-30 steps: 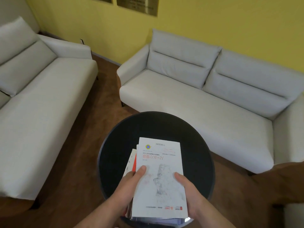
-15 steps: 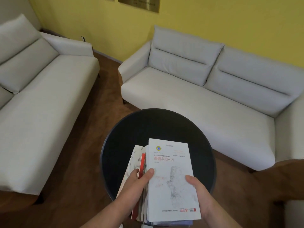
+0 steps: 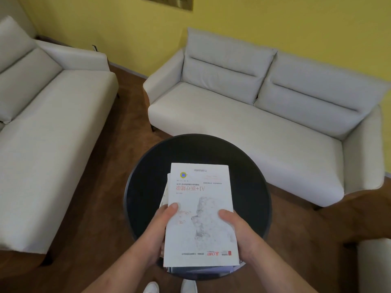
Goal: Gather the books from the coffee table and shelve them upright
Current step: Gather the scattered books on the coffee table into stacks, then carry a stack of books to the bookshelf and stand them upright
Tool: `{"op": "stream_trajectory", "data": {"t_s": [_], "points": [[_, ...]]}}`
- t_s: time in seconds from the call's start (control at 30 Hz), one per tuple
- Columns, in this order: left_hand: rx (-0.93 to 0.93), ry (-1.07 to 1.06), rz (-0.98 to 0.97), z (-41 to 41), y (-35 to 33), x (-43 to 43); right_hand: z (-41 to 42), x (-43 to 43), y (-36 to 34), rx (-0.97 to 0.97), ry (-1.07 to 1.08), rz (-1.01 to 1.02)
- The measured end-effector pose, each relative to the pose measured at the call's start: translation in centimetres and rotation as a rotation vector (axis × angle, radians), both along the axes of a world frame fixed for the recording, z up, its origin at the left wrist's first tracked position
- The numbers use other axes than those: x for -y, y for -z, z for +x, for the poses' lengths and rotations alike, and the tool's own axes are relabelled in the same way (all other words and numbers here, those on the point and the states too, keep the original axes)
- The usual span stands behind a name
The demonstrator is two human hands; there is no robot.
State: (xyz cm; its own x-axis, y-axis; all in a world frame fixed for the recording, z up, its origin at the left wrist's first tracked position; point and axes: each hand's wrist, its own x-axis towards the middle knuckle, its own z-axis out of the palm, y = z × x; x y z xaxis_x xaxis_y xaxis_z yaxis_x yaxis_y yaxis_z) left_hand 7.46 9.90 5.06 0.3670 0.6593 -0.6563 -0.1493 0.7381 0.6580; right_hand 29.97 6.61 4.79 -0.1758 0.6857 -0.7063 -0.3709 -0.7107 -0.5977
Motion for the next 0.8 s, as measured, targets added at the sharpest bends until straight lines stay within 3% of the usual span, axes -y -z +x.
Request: {"op": "stream_trajectory", "data": {"t_s": [0.23, 0.43, 0.8], "points": [[0.281, -0.168, 0.02, -3.9, -2.2, 2.2, -3.2, -0.6, -5.7, 0.075, -0.244, 0.298], [0.261, -0.436, 0.144, -10.1, -3.1, 6.0, -11.0, -2.8, -6.9, 0.11, -0.39, 0.277], [0.261, -0.946, 0.084, -27.0, -2.7, 15.5, -31.7, -1.0, -5.5, 0.022, -0.829, 0.249]]}}
